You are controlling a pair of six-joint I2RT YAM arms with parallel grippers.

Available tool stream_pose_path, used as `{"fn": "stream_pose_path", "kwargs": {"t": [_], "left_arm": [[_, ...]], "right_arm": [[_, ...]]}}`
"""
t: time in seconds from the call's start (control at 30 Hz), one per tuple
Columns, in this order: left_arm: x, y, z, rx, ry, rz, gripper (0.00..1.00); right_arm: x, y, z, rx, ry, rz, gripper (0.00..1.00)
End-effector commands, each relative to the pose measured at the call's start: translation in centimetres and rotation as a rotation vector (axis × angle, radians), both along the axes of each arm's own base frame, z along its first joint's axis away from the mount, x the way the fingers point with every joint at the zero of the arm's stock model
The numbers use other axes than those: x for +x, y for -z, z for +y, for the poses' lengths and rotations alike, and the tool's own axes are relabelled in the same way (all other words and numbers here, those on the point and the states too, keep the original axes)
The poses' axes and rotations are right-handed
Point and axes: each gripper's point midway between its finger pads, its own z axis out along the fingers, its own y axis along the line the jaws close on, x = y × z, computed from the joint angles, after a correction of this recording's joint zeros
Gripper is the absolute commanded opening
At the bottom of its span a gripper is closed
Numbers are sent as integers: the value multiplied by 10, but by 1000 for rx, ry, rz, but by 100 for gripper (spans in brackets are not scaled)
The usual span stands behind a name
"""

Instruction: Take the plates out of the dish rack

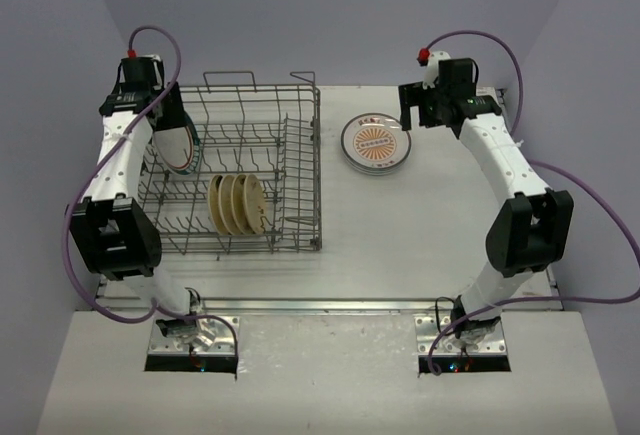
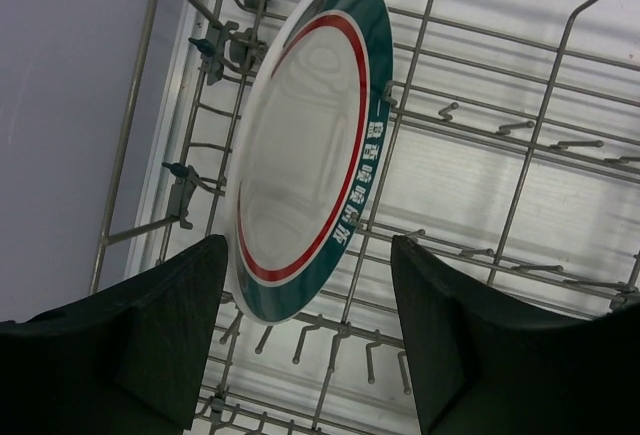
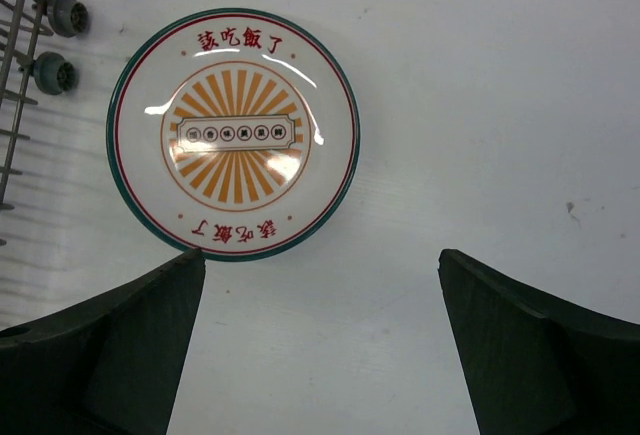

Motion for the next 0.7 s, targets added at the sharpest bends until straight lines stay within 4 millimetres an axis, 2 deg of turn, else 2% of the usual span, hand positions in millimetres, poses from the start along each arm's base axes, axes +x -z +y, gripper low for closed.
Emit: {"fn": "stream_pose_path", "kwargs": {"t": [0.0, 0.2, 0.4, 0.57, 0.67], "left_arm": [[21, -6, 13, 7, 14, -50, 60], [31, 14, 23, 8, 4, -31, 53], [34, 9, 21, 1, 25, -56, 32], [30, -18, 24, 38, 17, -116, 9], [27, -56, 23, 68, 27, -191, 1]], "right_arm": [[-12, -23, 7, 36, -30, -64, 99], [-23, -27, 10, 46, -56, -77, 99], [-26, -25, 12, 52, -72, -73, 99], [-28, -32, 13, 57, -80, -102, 99], [-29, -40, 14, 60, -89, -128, 99]]}}
